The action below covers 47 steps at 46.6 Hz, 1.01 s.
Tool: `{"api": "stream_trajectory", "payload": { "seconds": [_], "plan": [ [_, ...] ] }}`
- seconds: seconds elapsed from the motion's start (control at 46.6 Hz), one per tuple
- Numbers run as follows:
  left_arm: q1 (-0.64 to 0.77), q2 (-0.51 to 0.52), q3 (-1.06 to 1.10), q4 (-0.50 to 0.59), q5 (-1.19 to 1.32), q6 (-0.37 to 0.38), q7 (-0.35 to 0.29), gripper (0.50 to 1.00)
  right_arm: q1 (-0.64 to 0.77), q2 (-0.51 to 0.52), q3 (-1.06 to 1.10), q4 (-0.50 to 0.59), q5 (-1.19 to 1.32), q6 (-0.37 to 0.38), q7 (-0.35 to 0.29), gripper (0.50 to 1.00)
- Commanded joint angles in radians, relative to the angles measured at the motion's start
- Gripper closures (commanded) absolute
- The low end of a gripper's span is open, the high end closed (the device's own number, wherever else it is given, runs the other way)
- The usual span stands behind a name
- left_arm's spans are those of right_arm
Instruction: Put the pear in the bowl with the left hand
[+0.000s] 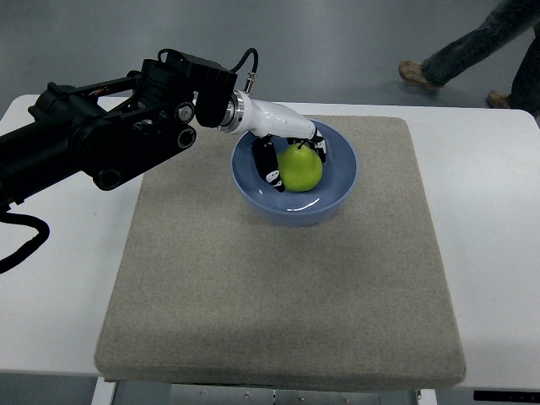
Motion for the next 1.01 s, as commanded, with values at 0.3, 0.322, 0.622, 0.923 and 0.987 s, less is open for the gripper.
{"api": "stream_trajectory", "payload": {
  "seconds": [0.3,0.322,0.622,0.923,0.987],
  "plan": [
    [0.011,0.017,-0.019,0.007,-0.069,0.0,0.0,0.504,0.0,0.0,0.0,0.0,0.0,0.0,0.0,0.574],
    [0.011,0.021,-0.025,0.01,-0.093,0.0,0.0,0.504,0.0,0.0,0.0,0.0,0.0,0.0,0.0,0.574],
    [0.01,0.038,-0.168,0.104,-0.592,0.0,0.0,0.504,0.0,0.0,0.0,0.0,0.0,0.0,0.0,0.574],
    [0.037,0.052,-0.189,0.349,-1.193,0.0,-0.001,0.504,0.0,0.0,0.0,0.0,0.0,0.0,0.0,0.574],
    [0.051,0.052,-0.194,0.371,-1.301,0.0,-0.003,0.504,0.0,0.0,0.0,0.0,0.0,0.0,0.0,0.574]
  ]
}}
